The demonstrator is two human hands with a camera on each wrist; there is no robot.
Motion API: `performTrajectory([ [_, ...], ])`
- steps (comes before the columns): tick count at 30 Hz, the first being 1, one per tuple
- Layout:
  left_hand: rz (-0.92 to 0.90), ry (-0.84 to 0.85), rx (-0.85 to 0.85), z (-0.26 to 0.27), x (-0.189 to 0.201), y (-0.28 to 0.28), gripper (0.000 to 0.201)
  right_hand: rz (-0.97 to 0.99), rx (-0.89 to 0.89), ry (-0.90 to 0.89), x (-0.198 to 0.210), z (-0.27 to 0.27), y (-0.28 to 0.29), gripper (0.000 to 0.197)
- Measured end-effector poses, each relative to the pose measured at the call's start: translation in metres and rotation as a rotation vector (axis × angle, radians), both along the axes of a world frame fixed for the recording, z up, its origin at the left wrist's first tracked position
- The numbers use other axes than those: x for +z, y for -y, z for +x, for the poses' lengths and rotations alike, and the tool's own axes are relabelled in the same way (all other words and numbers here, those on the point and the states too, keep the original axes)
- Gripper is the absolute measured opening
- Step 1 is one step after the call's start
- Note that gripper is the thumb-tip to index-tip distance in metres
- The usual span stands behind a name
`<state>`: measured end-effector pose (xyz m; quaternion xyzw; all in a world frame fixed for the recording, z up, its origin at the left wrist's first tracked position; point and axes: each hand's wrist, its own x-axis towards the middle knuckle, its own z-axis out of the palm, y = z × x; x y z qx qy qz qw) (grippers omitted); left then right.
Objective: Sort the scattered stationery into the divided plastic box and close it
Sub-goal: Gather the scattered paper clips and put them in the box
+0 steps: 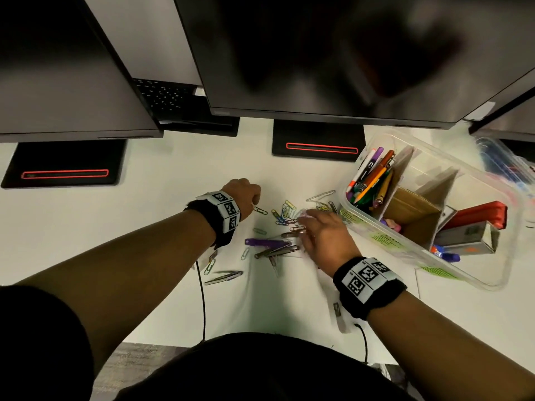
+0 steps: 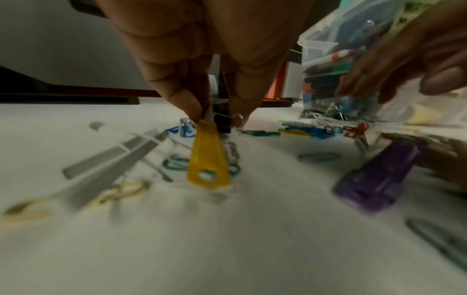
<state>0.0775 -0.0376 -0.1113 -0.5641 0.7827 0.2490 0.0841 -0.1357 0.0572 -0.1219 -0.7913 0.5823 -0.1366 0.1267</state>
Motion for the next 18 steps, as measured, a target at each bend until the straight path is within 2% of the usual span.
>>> performTrajectory([
  [3, 0.005, -0.022, 0.051, 0.010, 0.003, -0.001, 0.022, 0.115, -0.161, -0.040, -0.003, -0.004, 0.000, 0.045],
  [7, 0.015, -0.107, 0.140, 0.022, 0.010, -0.003, 0.024, 0.380, -0.205, -0.142, -0.007, 0.007, -0.005, 0.060],
  [10, 0.009, -0.133, 0.202, 0.037, 0.016, -0.006, 0.024, 0.442, -0.107, -0.161, -0.005, 0.020, -0.005, 0.060],
  [13, 0.013, -0.163, 0.269, 0.054, 0.023, -0.007, 0.024, 0.454, 0.054, -0.077, 0.000, 0.037, -0.004, 0.053],
  [18, 0.087, -0.216, 0.375, 0.092, 0.037, -0.007, 0.024, 0.429, 0.112, 0.096, 0.013, 0.060, 0.005, 0.040],
])
